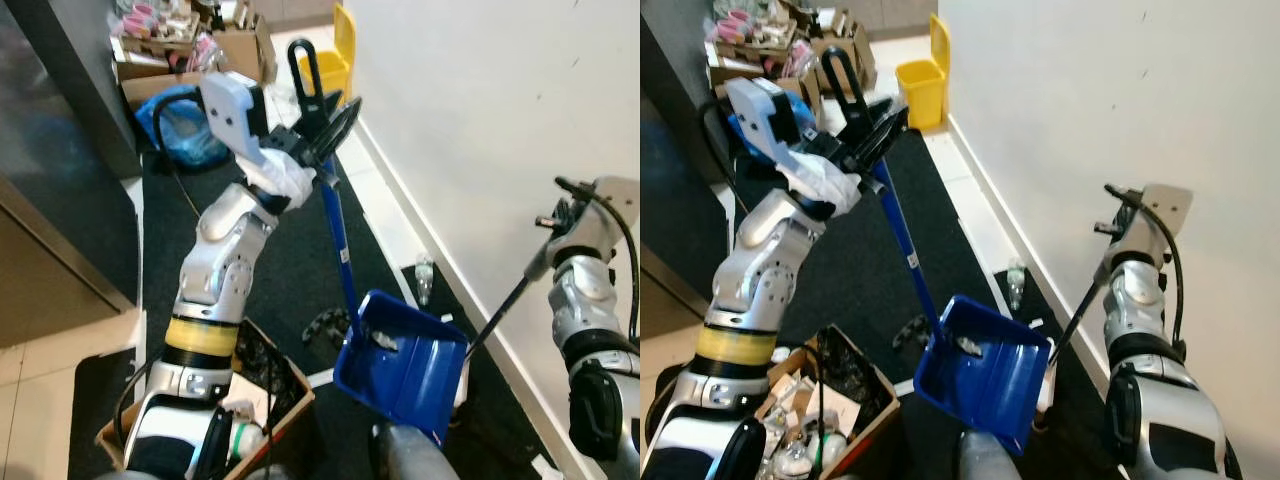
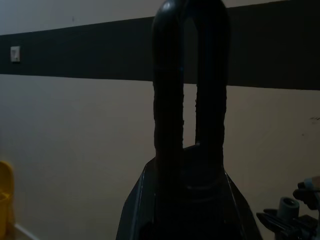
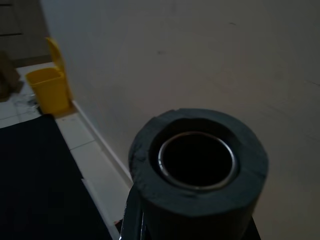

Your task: Sweep floor

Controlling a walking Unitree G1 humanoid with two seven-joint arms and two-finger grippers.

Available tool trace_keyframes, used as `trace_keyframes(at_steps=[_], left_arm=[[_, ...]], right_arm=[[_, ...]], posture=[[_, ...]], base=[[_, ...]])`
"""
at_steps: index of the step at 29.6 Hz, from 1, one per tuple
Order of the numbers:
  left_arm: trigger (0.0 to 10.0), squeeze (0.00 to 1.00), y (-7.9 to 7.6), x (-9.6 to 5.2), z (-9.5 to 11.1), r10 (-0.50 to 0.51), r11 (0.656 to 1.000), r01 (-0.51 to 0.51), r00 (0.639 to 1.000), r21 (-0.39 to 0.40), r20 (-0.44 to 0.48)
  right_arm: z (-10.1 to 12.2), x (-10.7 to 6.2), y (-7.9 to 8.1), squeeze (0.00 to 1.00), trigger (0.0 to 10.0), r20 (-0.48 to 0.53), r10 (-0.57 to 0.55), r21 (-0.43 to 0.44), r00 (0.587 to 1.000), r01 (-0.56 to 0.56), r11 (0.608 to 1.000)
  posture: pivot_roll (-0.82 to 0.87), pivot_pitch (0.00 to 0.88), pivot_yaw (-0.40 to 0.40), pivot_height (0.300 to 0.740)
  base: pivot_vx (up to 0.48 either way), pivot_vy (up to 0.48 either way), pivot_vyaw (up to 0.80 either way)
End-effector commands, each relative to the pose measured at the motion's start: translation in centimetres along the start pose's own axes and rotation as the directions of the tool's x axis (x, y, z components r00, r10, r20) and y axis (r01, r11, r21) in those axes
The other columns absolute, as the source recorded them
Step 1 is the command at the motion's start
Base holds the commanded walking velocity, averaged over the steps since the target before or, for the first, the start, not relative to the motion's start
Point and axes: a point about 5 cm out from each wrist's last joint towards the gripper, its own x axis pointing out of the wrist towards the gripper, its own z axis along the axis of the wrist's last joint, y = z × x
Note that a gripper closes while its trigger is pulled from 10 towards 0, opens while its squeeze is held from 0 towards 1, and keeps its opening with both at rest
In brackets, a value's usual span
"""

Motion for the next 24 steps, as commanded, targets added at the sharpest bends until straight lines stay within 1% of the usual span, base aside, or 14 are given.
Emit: trace_keyframes(at_steps=[1,4,5,8,9,10,11,12,13,17,22,24], left_arm=[[10.0,0.00,0.1,-0.3,-0.5,0.012,1.000,-0.013,1.000,-0.012,-0.009],[10.0,0.00,0.7,-0.8,-1.6,0.056,0.998,-0.056,0.997,-0.017,-0.045],[10.0,0.00,1.0,-1.0,-1.8,0.078,0.997,-0.079,0.996,-0.016,-0.052],[10.0,0.00,1.2,-1.0,-1.9,0.096,0.995,-0.097,0.994,-0.013,-0.056],[10.0,0.00,1.5,-1.1,-1.9,0.126,0.992,-0.127,0.990,-0.013,-0.060],[10.0,0.00,1.5,-1.1,-1.9,0.126,0.992,-0.127,0.990,-0.013,-0.060],[10.0,0.00,2.2,-1.2,-2.1,0.181,0.983,-0.182,0.979,-0.001,-0.095],[10.0,0.00,2.4,-1.2,-2.3,0.197,0.980,-0.198,0.974,0.008,-0.114],[10.0,0.00,2.4,-1.2,-2.3,0.197,0.980,-0.198,0.974,0.008,-0.114],[10.0,0.00,2.5,-1.4,-2.8,0.220,0.975,-0.221,0.967,0.008,-0.127],[10.0,0.00,2.6,-1.6,-2.9,0.232,0.972,-0.234,0.966,-0.004,-0.113],[10.0,0.00,2.5,-1.5,-2.9,0.229,0.973,-0.231,0.967,-0.003,-0.111]], right_arm=[[0.6,0.2,0.0,0.00,10.0,0.026,0.001,0.001,1.000,-0.001,1.000],[0.5,0.2,0.2,0.00,10.0,0.020,0.007,0.002,1.000,-0.007,1.000],[0.5,0.2,0.3,0.00,10.0,0.019,0.012,0.002,1.000,-0.012,1.000],[0.5,0.2,0.3,0.00,10.0,0.018,0.014,0.001,1.000,-0.014,1.000],[0.5,0.2,0.4,0.00,10.0,0.017,0.016,0.002,1.000,-0.016,1.000],[0.5,0.2,0.4,0.00,10.0,0.017,0.016,0.002,1.000,-0.016,1.000],[0.5,0.2,0.5,0.00,10.0,0.015,0.019,0.003,1.000,-0.019,1.000],[0.5,0.2,0.5,0.00,10.0,0.015,0.021,0.003,1.000,-0.021,1.000],[0.5,0.2,0.5,0.00,10.0,0.015,0.021,0.003,1.000,-0.021,1.000],[0.4,0.2,0.8,0.00,10.0,0.011,0.029,0.005,1.000,-0.029,1.000],[0.3,0.2,0.9,0.00,10.0,0.008,0.034,0.008,0.999,-0.034,0.999],[0.3,0.2,1.1,0.00,10.0,0.008,0.036,0.010,0.999,-0.036,0.999]], posture=[[0.11,0.006,0.000,0.740],[0.11,0.005,0.000,0.740],[0.11,0.009,-0.003,0.740],[0.11,0.009,-0.003,0.740],[0.11,0.012,-0.006,0.740],[0.11,0.012,-0.006,0.740],[0.11,0.014,-0.007,0.740],[0.11,0.014,-0.007,0.740],[0.11,0.014,-0.007,0.740],[0.11,0.017,-0.007,0.740],[0.11,0.019,-0.006,0.740],[0.12,0.019,-0.004,0.740]], base=[[0.000,0.000,0.00],[0.000,0.000,0.00],[0.000,0.000,-0.80],[0.000,0.000,-0.80],[0.000,0.000,0.00],[0.000,0.000,0.00],[0.000,0.000,0.00],[0.000,0.000,0.00],[0.000,0.000,0.00],[-0.480,0.000,0.00],[0.000,0.000,0.00],[0.000,0.000,-0.80]])
